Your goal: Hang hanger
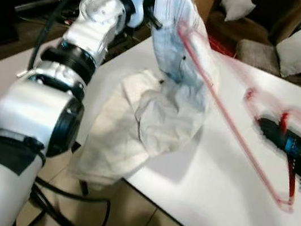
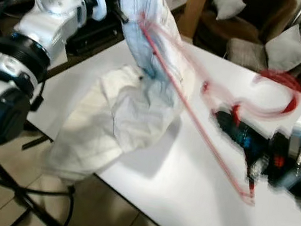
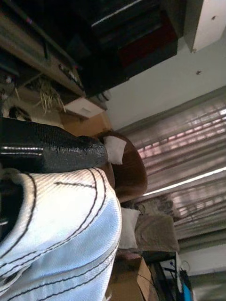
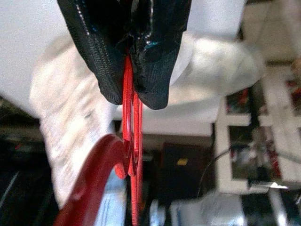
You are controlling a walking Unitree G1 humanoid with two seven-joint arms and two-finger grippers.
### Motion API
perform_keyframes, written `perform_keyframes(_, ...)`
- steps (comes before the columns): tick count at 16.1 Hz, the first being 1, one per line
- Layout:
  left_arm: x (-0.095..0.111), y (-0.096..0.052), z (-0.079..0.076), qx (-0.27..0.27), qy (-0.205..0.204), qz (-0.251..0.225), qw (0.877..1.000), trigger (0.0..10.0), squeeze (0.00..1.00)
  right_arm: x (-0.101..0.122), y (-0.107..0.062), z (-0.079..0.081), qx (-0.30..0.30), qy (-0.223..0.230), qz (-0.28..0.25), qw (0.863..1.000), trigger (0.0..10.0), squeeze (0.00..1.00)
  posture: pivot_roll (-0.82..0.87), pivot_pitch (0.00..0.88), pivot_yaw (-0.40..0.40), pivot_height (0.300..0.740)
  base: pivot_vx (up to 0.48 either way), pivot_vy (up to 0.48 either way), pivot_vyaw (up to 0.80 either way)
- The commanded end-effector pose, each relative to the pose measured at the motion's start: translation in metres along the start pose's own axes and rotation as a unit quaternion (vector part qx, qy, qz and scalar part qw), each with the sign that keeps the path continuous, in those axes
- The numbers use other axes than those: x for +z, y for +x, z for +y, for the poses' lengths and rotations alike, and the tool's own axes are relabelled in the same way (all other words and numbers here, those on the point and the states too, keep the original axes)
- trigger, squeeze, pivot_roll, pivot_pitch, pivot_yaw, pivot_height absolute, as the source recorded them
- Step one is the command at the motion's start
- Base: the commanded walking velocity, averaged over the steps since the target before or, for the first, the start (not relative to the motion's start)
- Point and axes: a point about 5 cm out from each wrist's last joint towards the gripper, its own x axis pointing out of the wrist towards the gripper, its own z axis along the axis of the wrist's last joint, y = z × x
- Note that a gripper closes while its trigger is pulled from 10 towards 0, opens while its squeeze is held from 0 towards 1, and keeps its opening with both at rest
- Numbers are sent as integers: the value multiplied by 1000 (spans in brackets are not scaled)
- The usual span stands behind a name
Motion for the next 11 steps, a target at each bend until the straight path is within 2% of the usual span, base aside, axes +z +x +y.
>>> perform_keyframes(1,14,3,2,-8,15,-16,1000,0,0,-3,-5,1,5,-4,31,1000,10000,0,-167,0,43,740,0,0,0)
perform_keyframes(2,18,4,2,-15,12,-26,999,0,0,-16,-10,4,9,5,85,996,10000,0,-167,0,43,740,0,0,0)
perform_keyframes(3,21,5,1,-23,10,-34,999,0,0,-23,-12,5,11,11,113,993,10000,0,-169,0,43,740,0,0,0)
perform_keyframes(4,27,6,-1,-37,3,-49,998,0,0,-35,-7,2,-7,0,151,989,10000,0,-171,0,44,740,0,0,0)
perform_keyframes(5,35,7,-2,-59,-24,-76,995,0,0,-45,0,-5,-41,-23,178,983,10000,0,-171,0,45,740,0,0,0)
perform_keyframes(6,42,7,-3,-77,-45,-97,991,0,0,-50,9,-13,-74,-33,179,981,10000,0,-170,0,43,740,0,0,0)
perform_keyframes(7,52,8,-7,-108,-69,-131,983,0,0,-54,25,-25,-127,-44,166,977,10000,0,-164,0,36,740,0,0,0)
perform_keyframes(8,63,8,-12,-138,-78,-160,974,0,0,-53,44,-34,-172,-47,136,974,10000,0,-159,0,31,740,0,0,0)
perform_keyframes(9,73,8,-15,-152,-82,-186,967,0,0,-51,58,-46,-230,-44,111,966,10000,0,-151,0,23,740,0,0,0)
perform_keyframes(10,82,8,-14,-158,-91,-209,961,0,0,-47,65,-58,-282,-53,95,953,10000,0,-145,0,20,740,0,0,0)
perform_keyframes(11,95,5,-7,-145,-98,-239,955,0,0,-37,61,-77,-347,-79,80,931,10000,0,-139,0,16,740,0,0,0)
